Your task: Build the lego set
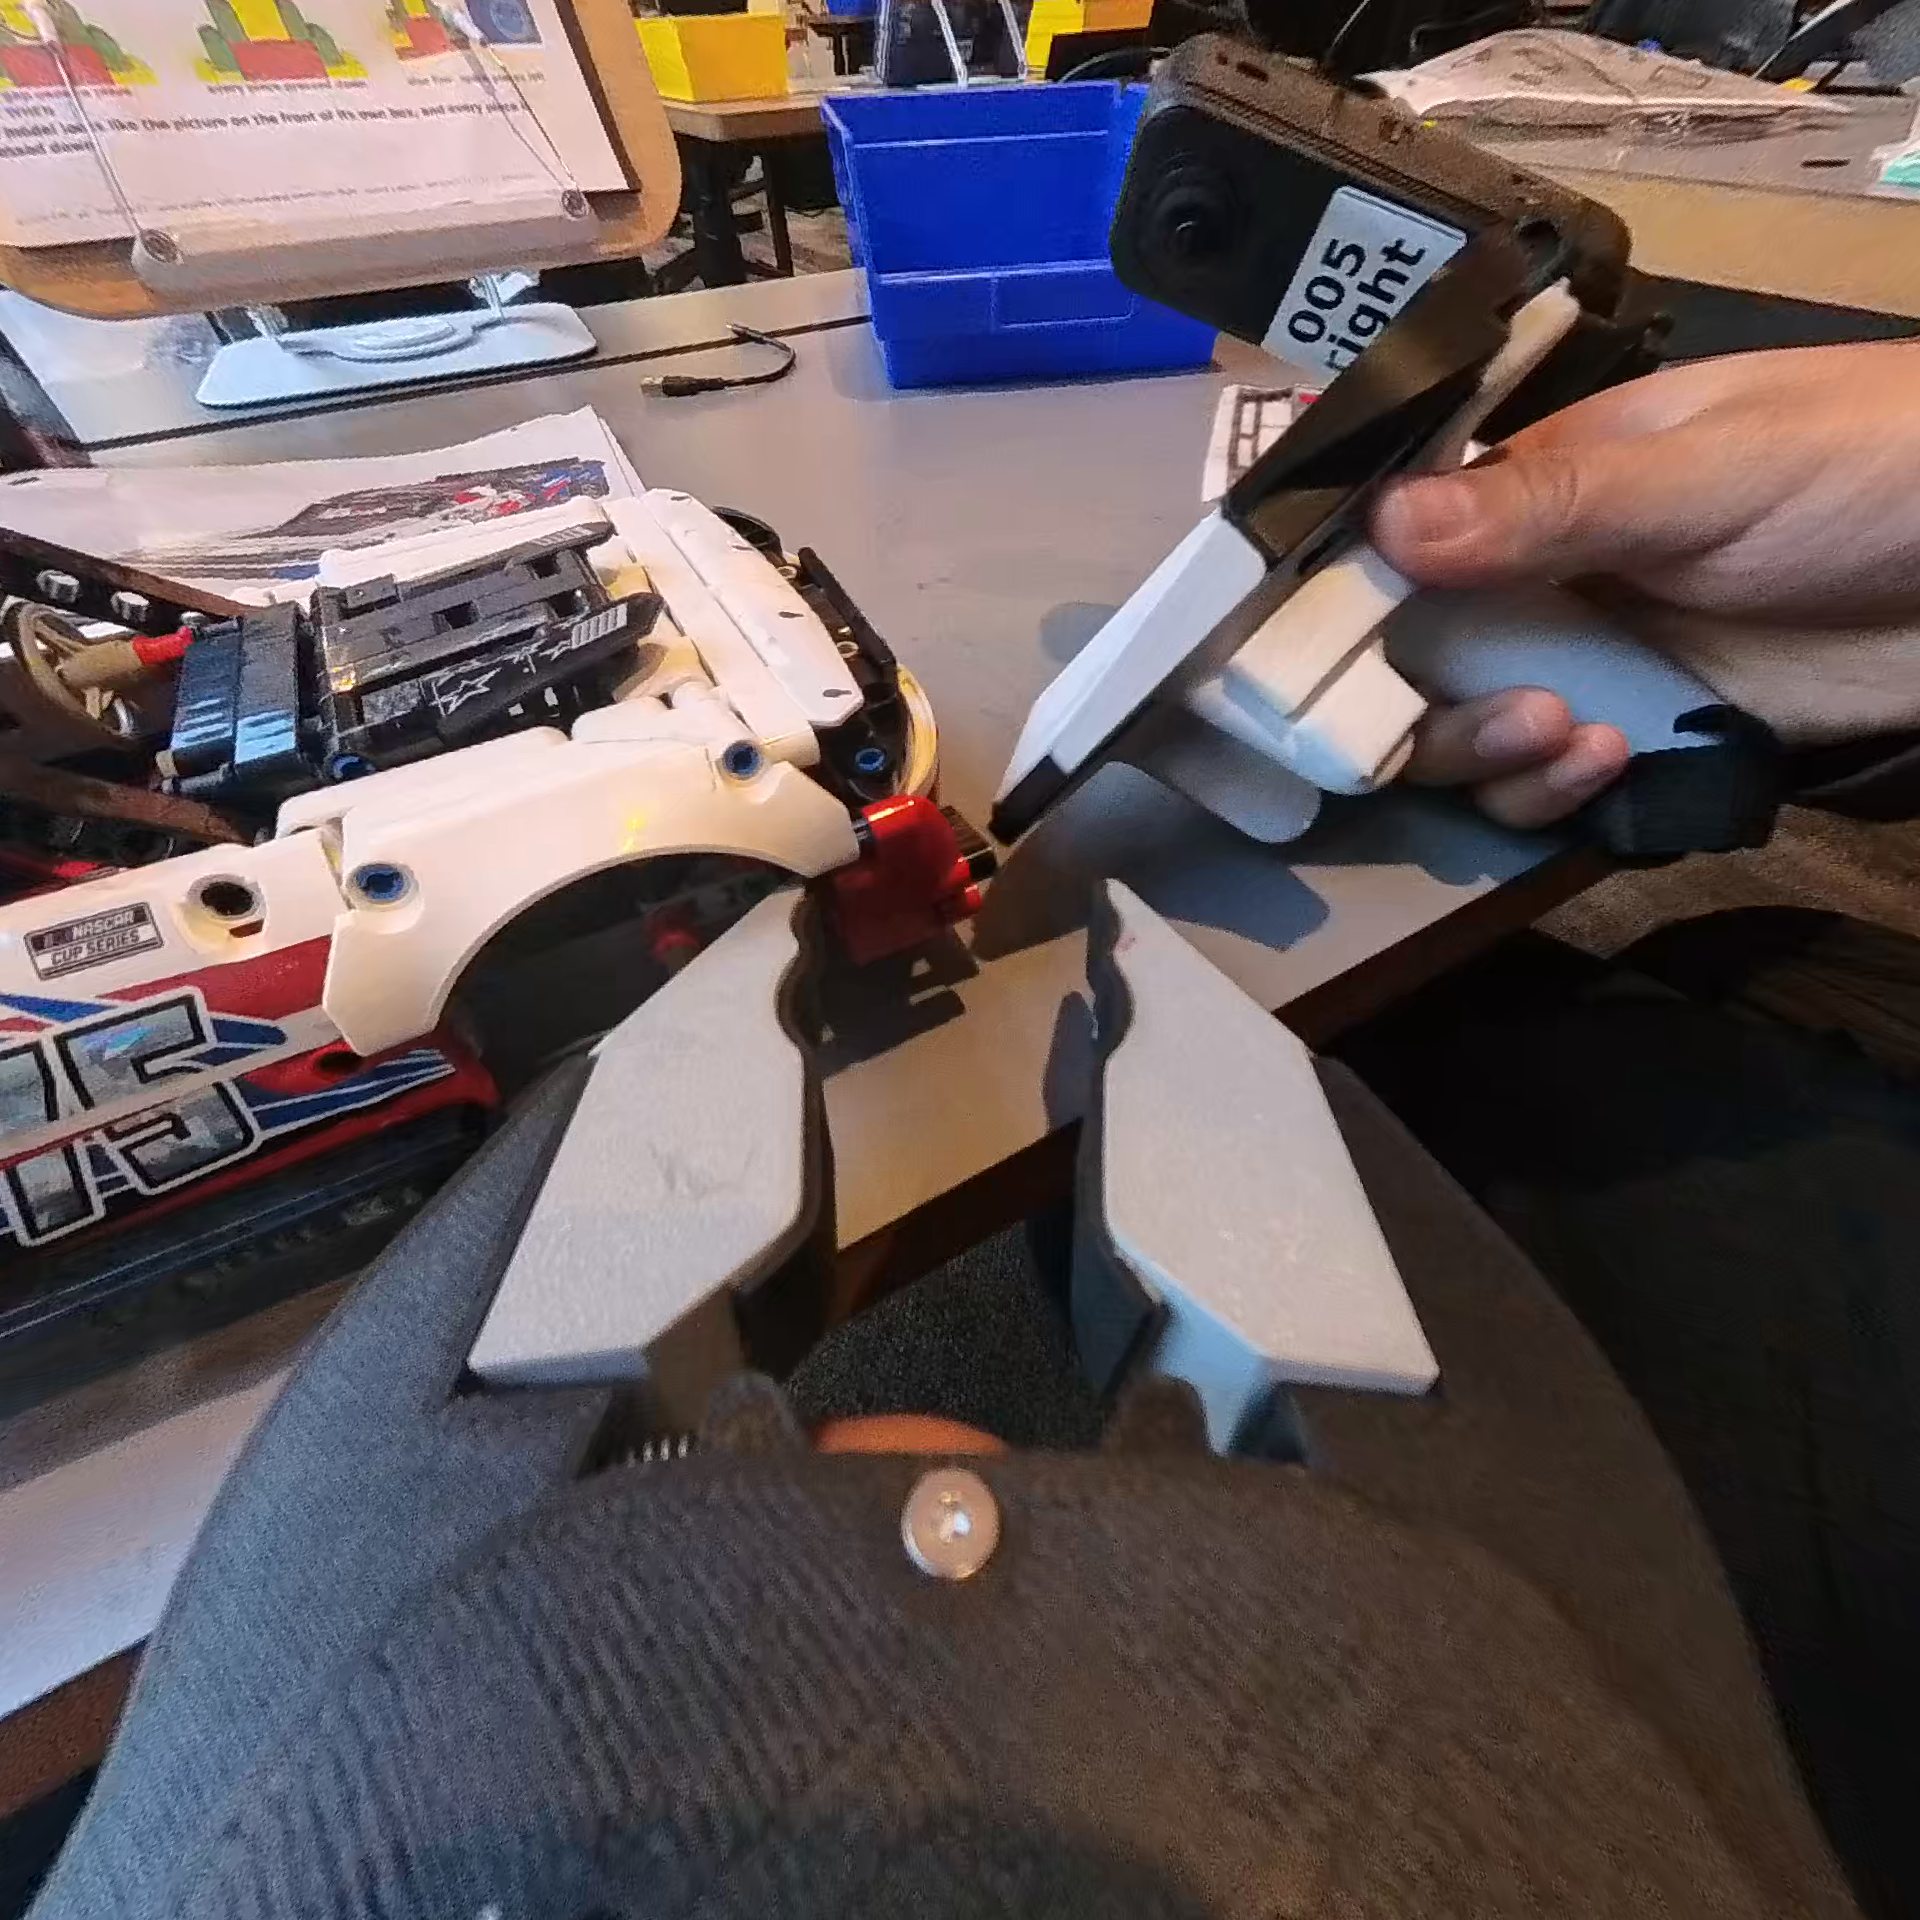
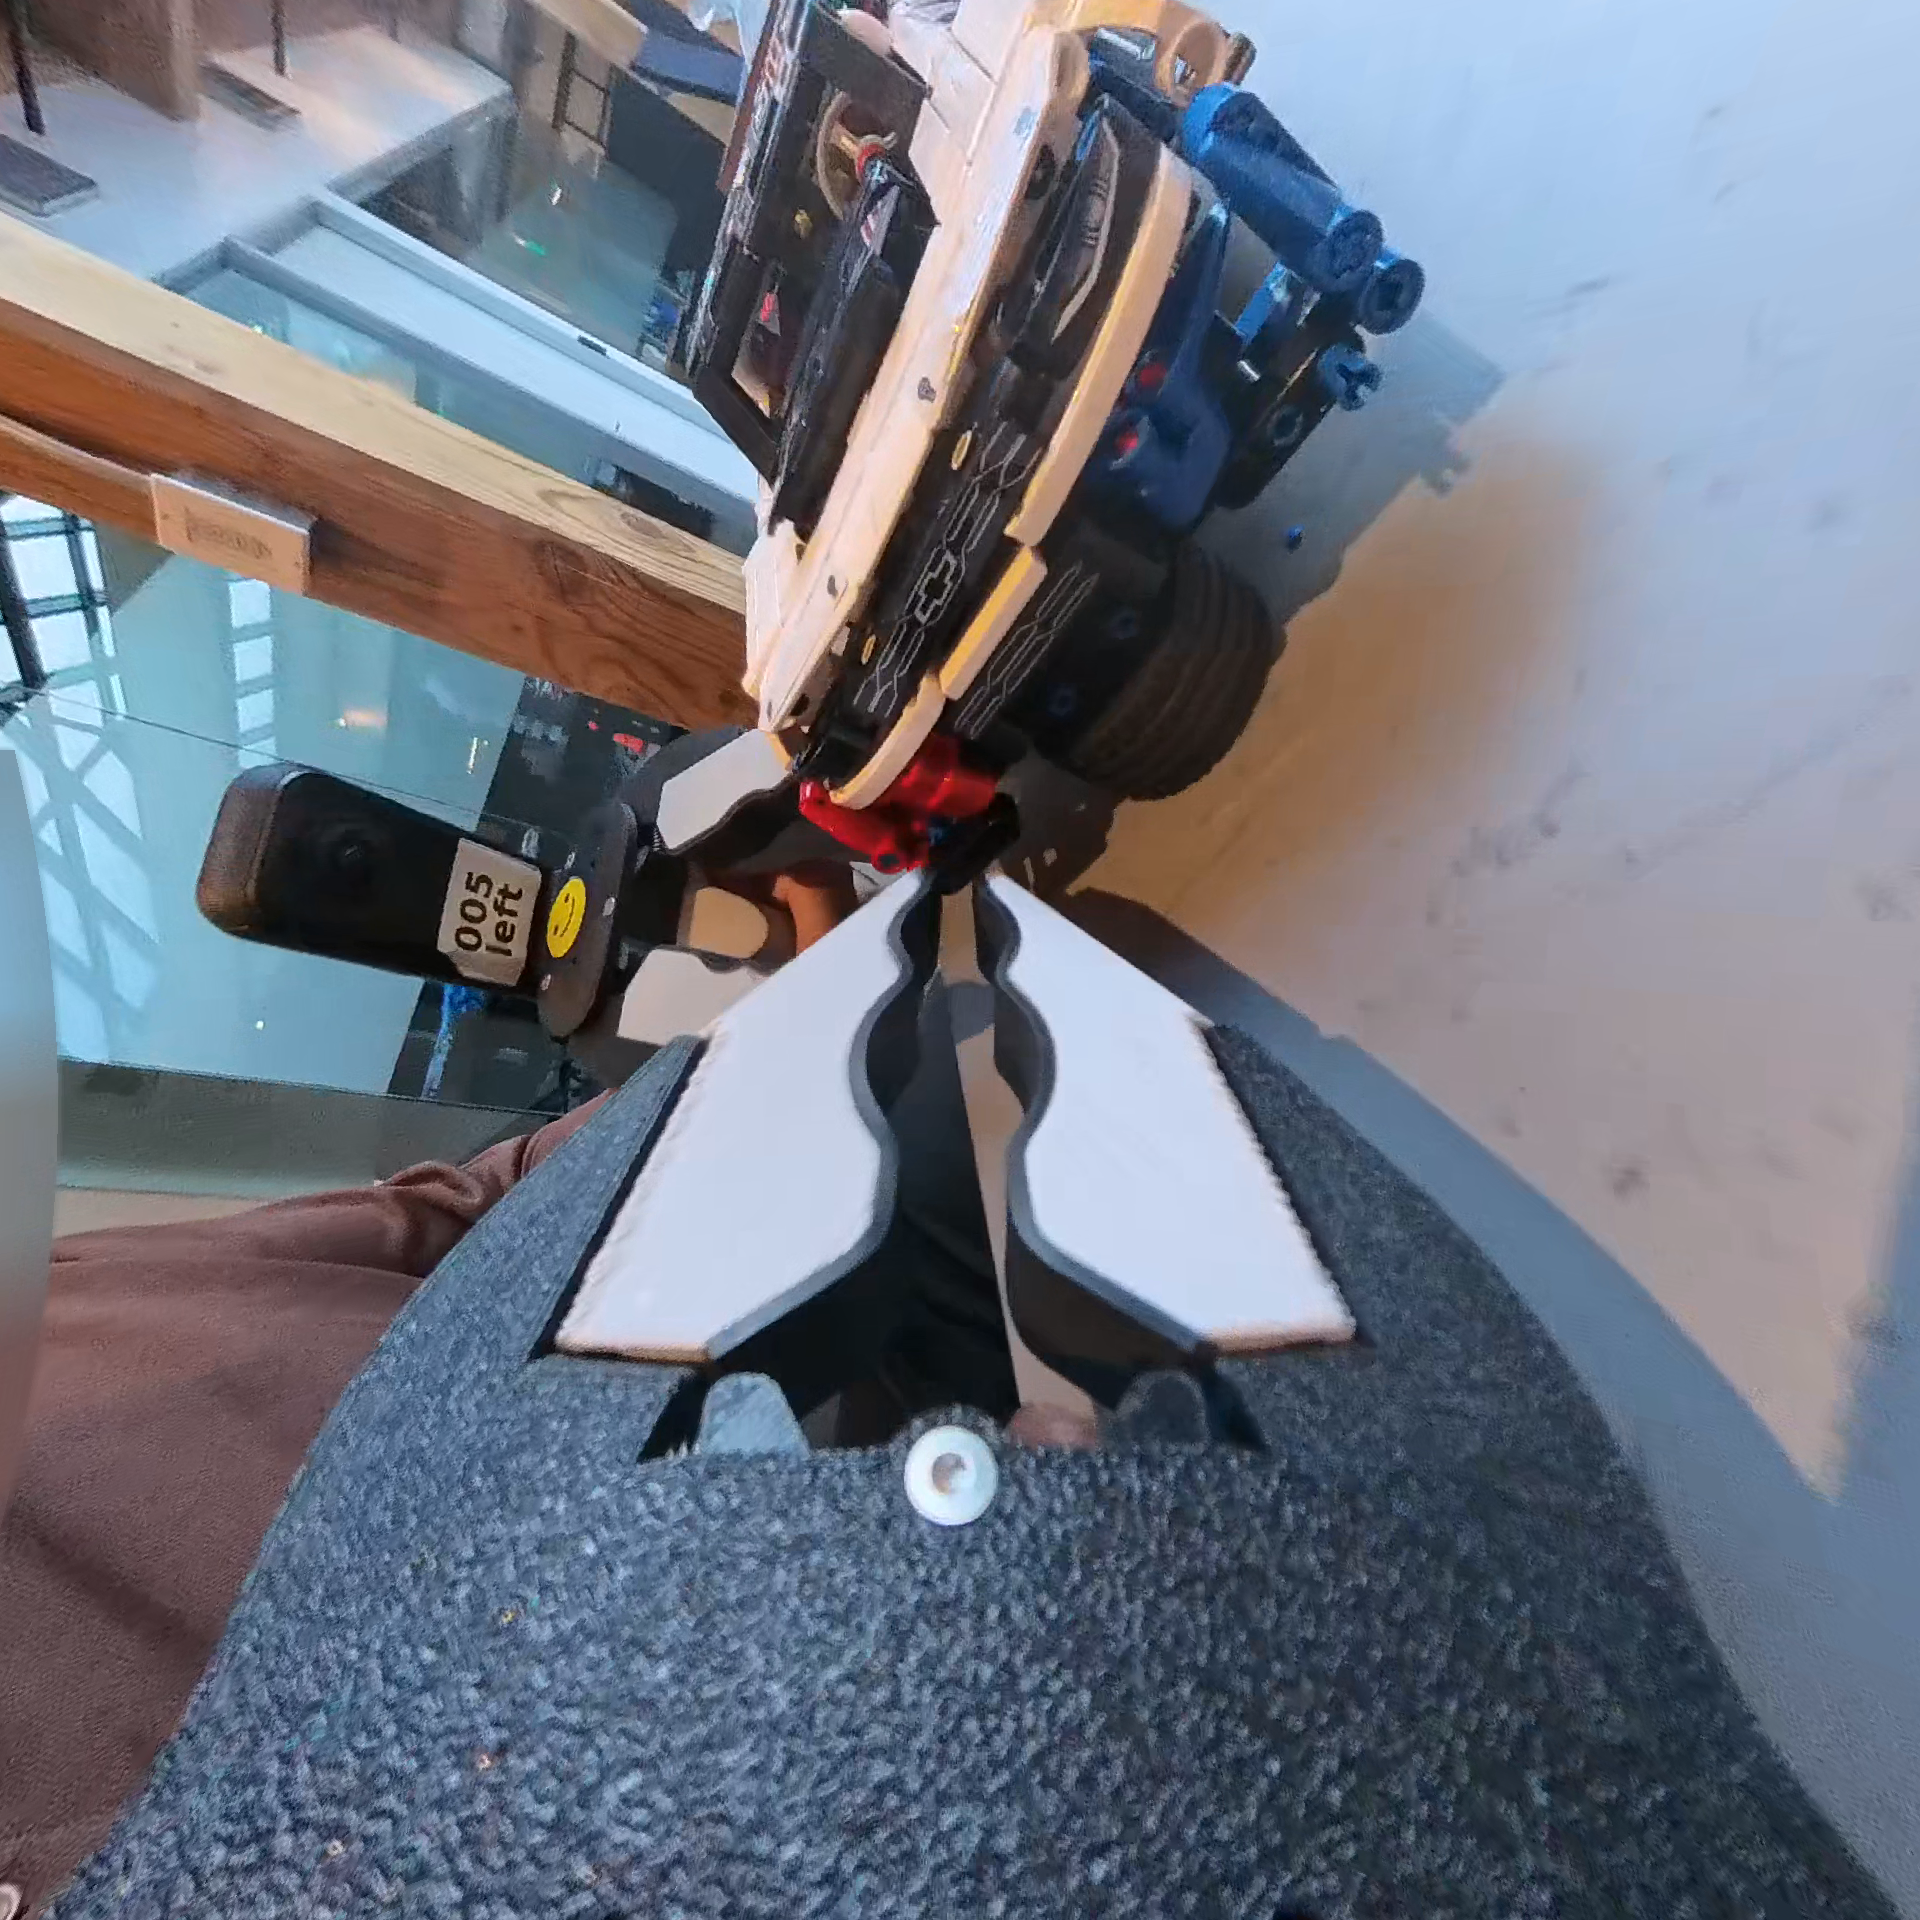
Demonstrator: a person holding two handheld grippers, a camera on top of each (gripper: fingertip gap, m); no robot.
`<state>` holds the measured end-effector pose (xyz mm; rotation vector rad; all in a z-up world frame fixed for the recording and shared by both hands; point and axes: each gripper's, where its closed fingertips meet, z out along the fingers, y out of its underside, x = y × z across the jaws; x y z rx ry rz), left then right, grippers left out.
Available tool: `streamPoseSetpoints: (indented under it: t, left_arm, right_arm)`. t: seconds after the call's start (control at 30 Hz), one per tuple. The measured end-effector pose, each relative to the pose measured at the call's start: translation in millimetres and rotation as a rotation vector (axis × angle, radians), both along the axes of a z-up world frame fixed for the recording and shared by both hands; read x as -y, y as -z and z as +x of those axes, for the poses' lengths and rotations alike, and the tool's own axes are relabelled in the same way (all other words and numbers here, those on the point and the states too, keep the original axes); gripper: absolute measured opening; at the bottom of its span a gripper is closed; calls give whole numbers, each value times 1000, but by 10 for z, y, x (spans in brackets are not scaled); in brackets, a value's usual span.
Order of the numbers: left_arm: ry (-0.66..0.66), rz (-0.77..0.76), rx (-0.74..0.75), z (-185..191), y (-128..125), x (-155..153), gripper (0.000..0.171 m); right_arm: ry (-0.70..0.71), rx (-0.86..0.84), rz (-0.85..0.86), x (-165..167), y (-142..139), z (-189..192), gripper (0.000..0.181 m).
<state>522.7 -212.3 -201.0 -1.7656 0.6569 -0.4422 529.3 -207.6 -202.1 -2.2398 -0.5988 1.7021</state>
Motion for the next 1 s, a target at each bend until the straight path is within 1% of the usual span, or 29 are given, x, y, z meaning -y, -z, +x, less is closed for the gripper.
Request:
streamPoseSetpoints:
  t: [0.1, 0.17, 0.2, 0.23, 0.27, 0.37, 0.43, 0.6, 0.67, 0.7, 0.77, 0.87, 1.0]
  left_arm:
    - [-31, -10, -1, -15, 4, -24, 45]
    - [-125, -65, 4, -109, 42, -59, 32]
    - [-147, -97, 44, -99, 51, -41, 38]
    - [-171, -119, 92, -79, 57, -17, 57]
    - [-172, -126, 106, -40, 76, 12, 62]
    - [-162, -70, 65, 24, 89, 19, 68]
    - [-135, -39, 58, 61, 26, 9, 66]
    - [-133, -31, 54, 25, -18, -61, 51]
    - [-160, -41, 37, -32, 0, -81, 42]
    - [-167, -46, 41, -42, 0, -79, 42]
    - [-151, -59, 77, -11, -3, -48, 51]
    - [-129, -76, 105, 22, -21, -39, 58]
    - [-110, -79, 82, 63, -19, -52, 61]
  right_arm:
    - [6, -9, -13, -7, -3, -29, 5]
    - [12, -23, -25, -16, -14, -39, 4]
    - [9, -25, -30, -15, -12, -40, 4]
    - [8, -26, -34, -16, -11, -38, 4]
    - [5, -28, -36, -12, -11, -38, 4]
    - [4, -30, -39, -11, -13, -39, 5]
    - [7, -26, -38, -12, -8, -41, 4]
    - [13, -37, -73, 16, -6, -44, 1]
    - [14, -31, -75, 25, -1, -39, 2]
    - [15, -28, -75, 29, 4, -40, 3]
    - [13, -27, -75, 33, 5, -48, 4]
    - [11, -35, -83, 29, -2, -58, 3]
    - [12, -57, -101, 24, -21, -46, 2]
